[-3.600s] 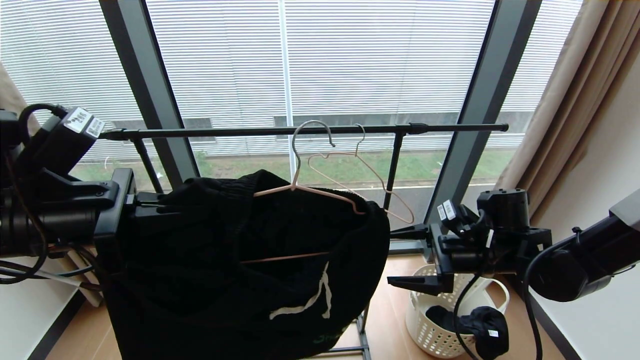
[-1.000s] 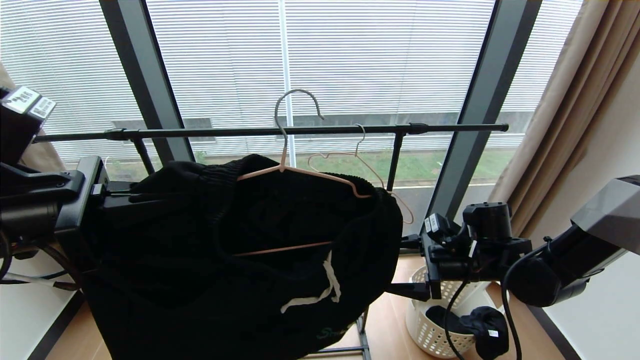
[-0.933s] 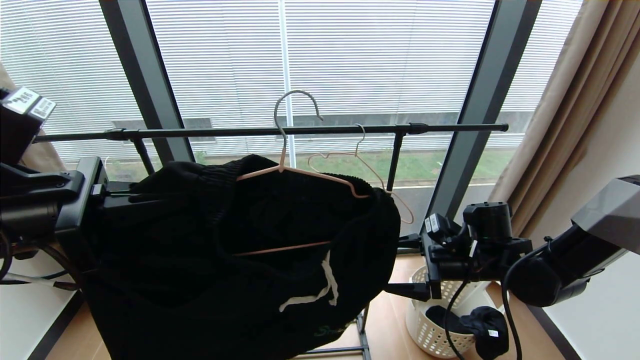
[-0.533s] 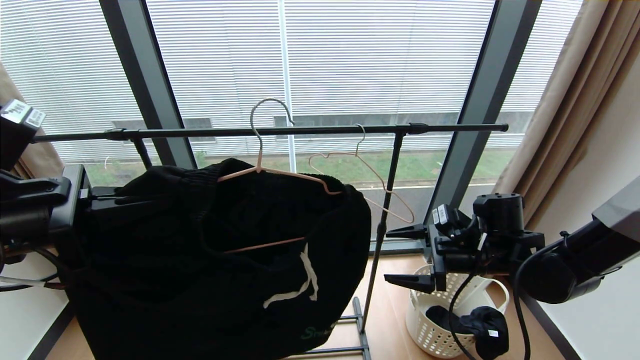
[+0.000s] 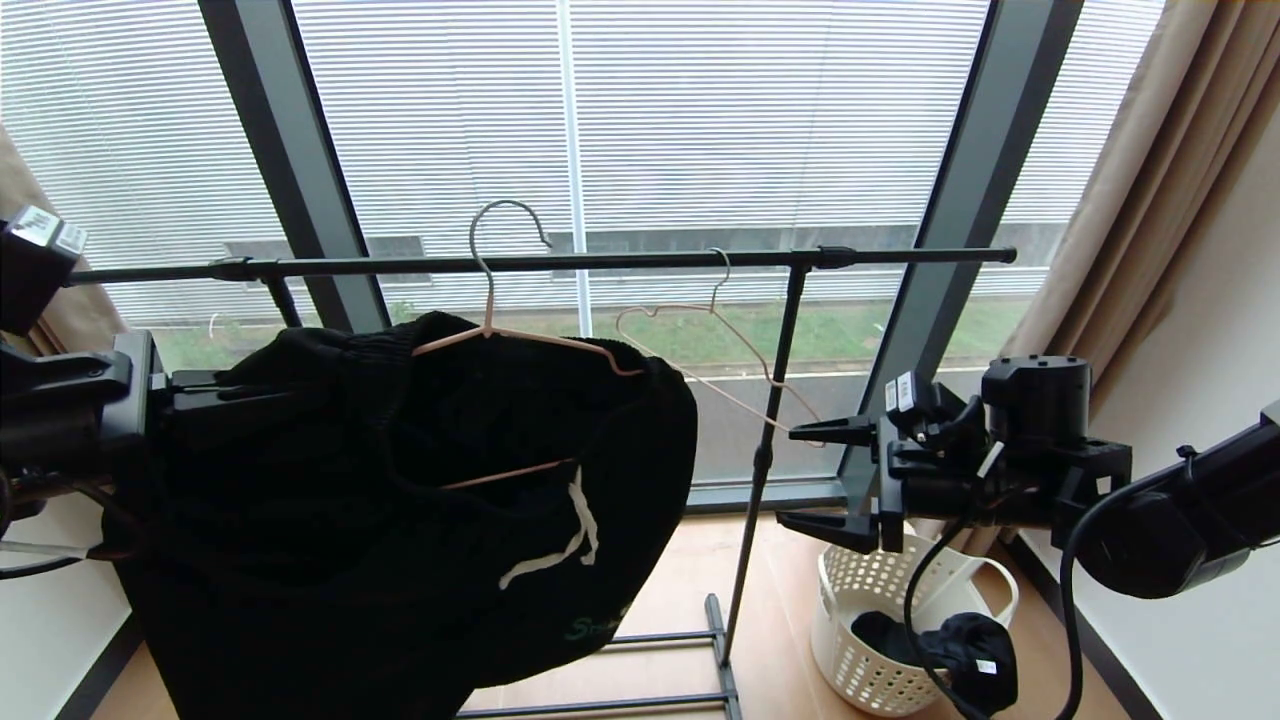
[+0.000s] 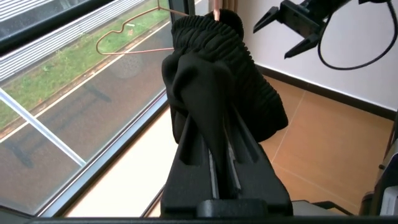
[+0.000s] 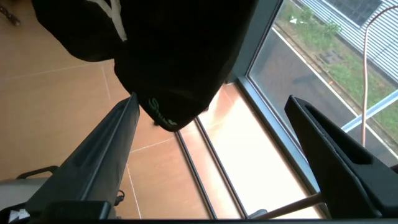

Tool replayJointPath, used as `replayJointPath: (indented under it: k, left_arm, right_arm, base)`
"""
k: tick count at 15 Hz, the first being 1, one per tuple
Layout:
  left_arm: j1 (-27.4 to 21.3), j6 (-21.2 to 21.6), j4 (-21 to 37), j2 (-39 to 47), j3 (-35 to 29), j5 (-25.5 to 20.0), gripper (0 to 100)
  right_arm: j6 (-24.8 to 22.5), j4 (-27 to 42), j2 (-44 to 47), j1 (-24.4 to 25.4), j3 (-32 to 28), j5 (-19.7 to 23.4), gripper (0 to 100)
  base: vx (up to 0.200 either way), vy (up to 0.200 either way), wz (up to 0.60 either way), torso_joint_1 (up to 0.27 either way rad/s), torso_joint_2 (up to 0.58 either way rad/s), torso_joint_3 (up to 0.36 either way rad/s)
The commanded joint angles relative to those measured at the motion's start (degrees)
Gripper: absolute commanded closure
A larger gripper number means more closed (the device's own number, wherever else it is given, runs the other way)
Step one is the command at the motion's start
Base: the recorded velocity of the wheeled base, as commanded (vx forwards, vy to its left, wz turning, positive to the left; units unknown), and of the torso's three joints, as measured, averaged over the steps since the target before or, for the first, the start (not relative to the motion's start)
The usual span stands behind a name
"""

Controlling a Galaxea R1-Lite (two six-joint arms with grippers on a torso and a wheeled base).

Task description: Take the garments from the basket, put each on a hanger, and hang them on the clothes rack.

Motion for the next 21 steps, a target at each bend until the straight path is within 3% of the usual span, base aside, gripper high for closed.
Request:
replayJointPath:
  k: [1,8,21]
  left_arm:
    - [-0.3,-0.5,-1.0,3.5,-1.3,0.3,100]
    - [-4.4,-0.7,-1.1,11.5,-7.6,9.3,100]
    - [-6.4,-4.5,-1.1,25.3,-19.1,16.5,100]
  right_arm:
    - [0.1,0.0,-1.1,0.0,0.0,-0.9,0]
    - [0.1,0.0,-1.1,0.0,-0.3,-1.4,0]
    - [0.0,-0.1,-0.5,0.0,-0.2,-1.4,0]
  base:
    - [0.000,0.000,0.00,0.000,0.00,0.000]
    - [0.000,0.000,0.00,0.000,0.00,0.000]
    - [0.000,0.000,0.00,0.000,0.00,0.000]
